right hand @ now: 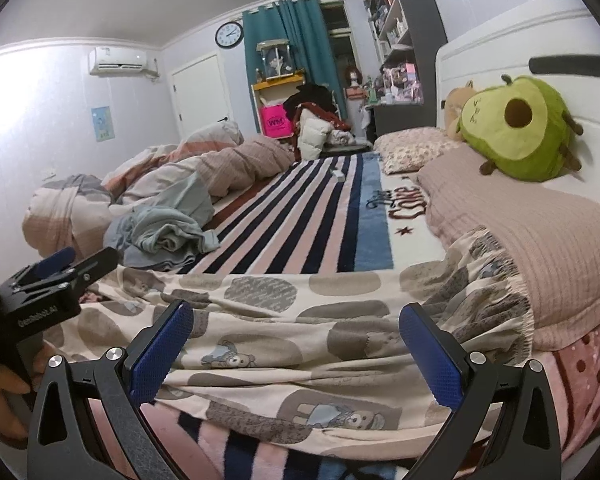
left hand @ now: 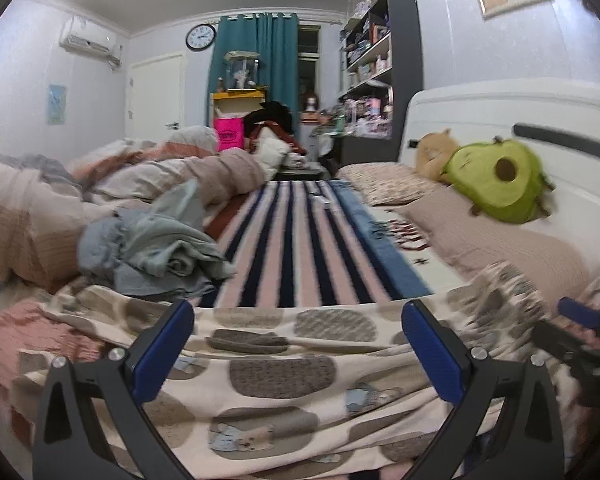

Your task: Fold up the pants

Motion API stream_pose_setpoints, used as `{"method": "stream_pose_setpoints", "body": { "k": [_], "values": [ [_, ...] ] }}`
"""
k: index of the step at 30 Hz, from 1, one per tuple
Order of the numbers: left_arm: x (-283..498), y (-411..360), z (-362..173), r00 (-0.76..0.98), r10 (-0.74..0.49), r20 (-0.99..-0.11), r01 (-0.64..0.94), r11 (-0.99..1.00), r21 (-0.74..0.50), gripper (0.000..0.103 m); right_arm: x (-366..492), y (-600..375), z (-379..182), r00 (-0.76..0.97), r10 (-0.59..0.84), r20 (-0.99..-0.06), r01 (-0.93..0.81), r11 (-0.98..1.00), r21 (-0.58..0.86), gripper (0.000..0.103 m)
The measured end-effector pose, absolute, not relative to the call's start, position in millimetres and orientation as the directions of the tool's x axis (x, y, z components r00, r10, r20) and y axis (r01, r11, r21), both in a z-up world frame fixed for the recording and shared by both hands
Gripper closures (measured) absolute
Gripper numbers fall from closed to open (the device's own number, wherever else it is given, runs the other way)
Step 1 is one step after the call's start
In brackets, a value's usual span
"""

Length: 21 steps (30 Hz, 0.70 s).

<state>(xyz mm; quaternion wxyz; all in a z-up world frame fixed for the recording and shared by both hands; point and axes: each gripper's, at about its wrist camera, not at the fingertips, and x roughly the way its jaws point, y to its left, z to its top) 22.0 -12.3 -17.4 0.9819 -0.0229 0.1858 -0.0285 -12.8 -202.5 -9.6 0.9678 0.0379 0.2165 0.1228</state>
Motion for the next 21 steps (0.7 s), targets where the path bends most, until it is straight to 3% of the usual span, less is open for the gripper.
{"method": "stream_pose_setpoints", "body": {
  "k": [2,5,9,14,21],
  "values": [
    [16.1,0.9,-15.7,0.942,-0.045,-0.333,0.03,0.998,-0.051,0.001,-16.0,-204.6,-9.9,0.9,0.196,-0.389,-0.178,0.981,0.083,0.0],
    [10.6,30.9,-18.8,0.937,0.09,-0.337,-0.097,0.995,-0.004,0.001,-17.5,-213.5,-15.5,0.905,0.161,-0.394,-0.157,0.987,0.044,0.001],
    [6.4,90.5,-47.5,0.9,0.112,-0.421,-0.167,0.981,-0.097,0.001,-3.3,-245.2,-45.1,0.843,0.165,-0.512,-0.115,0.985,0.129,0.001],
    [-0.5,133.0,-86.1,0.834,0.201,-0.513,-0.27,0.961,-0.062,0.001,-4.8,-288.2,-88.5,0.78,0.092,-0.618,0.04,0.98,0.196,0.017],
    [-7.4,161.7,-108.2,0.791,0.261,-0.553,-0.357,0.931,-0.072,0.001,-16.6,-335.4,-121.1,0.725,0.006,-0.688,0.208,0.951,0.228,0.024]
  ]
}}
